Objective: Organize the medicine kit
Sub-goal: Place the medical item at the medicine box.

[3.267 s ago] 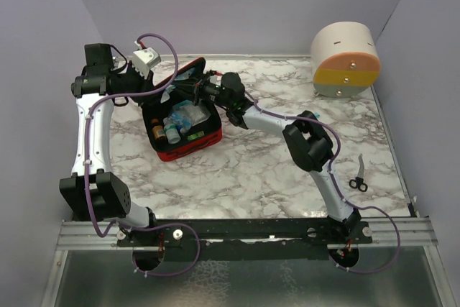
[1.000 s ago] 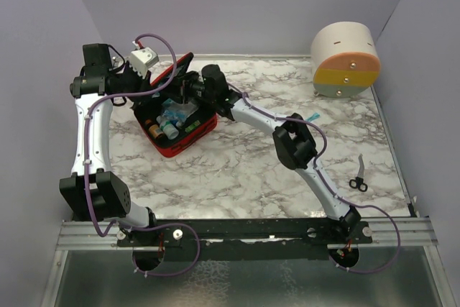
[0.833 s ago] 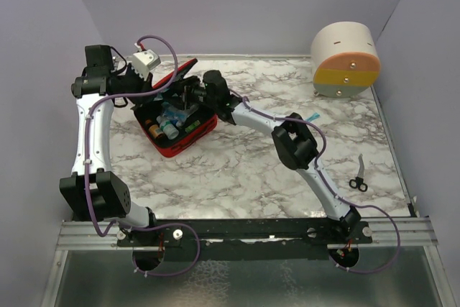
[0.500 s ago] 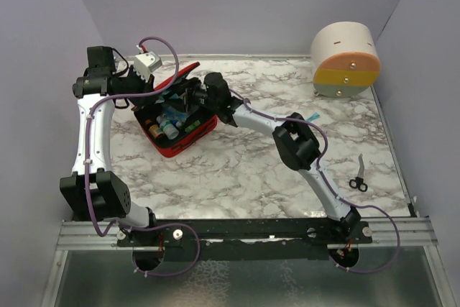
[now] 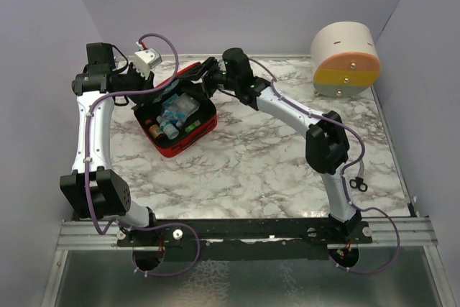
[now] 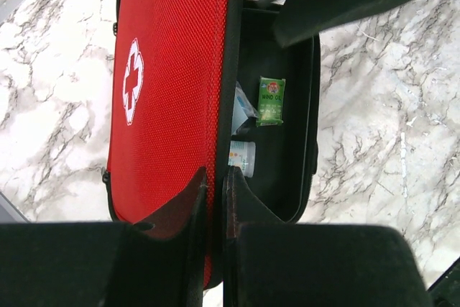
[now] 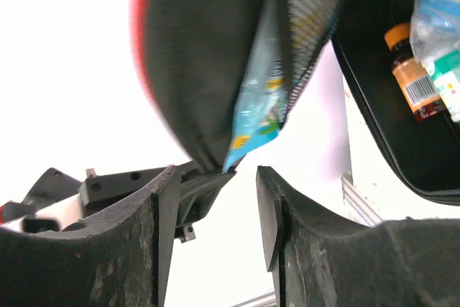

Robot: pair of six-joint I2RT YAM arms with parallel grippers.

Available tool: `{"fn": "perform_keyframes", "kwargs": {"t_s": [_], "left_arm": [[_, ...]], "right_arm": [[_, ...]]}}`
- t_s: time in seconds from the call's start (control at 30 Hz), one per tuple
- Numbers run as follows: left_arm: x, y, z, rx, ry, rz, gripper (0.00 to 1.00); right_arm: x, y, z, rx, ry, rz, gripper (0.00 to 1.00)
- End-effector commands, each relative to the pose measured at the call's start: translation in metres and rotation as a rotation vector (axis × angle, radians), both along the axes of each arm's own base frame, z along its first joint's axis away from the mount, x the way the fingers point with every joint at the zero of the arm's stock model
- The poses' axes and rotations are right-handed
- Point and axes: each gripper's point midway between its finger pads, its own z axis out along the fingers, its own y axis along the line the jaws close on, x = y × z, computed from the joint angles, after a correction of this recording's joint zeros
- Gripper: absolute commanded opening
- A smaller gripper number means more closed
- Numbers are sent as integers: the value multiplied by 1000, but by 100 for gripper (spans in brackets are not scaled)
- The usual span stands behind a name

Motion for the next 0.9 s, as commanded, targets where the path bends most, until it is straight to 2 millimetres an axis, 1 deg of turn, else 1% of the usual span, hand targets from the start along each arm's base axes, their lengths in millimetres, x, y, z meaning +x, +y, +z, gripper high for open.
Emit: {"fn": "perform_keyframes", "kwargs": {"t_s": [0.0, 0.07, 0.13, 0.23, 0.3, 0.47, 0.6, 0.77, 0.87], "left_arm": [[-5, -14, 11, -61, 23, -37, 0], [-1, -12, 14, -55, 14, -31, 0], [3, -9, 18, -47, 2, -20, 0], [9, -6, 22, -53, -5, -4, 0], [11, -6, 23, -58, -3, 1, 0], [13, -6, 22, -64, 3, 3, 0], [16, -6, 23, -70, 3, 1, 0], [19, -7, 25, -80, 2, -1, 0], [21, -8, 25, -83, 3, -4, 0]], "right_arm": [[-6, -17, 12, -72, -105, 18, 46], [-6, -18, 10, -90, -116, 25, 45], [-6, -17, 11, -106, -139, 42, 41], [-4, -13, 10, -140, -175, 77, 27], [-3, -10, 10, -154, -196, 94, 24], [2, -7, 11, -149, -223, 86, 22], [10, 0, 13, -146, -242, 92, 23], [14, 12, 14, -145, -258, 111, 26], [12, 15, 8, -164, -250, 117, 32]]}}
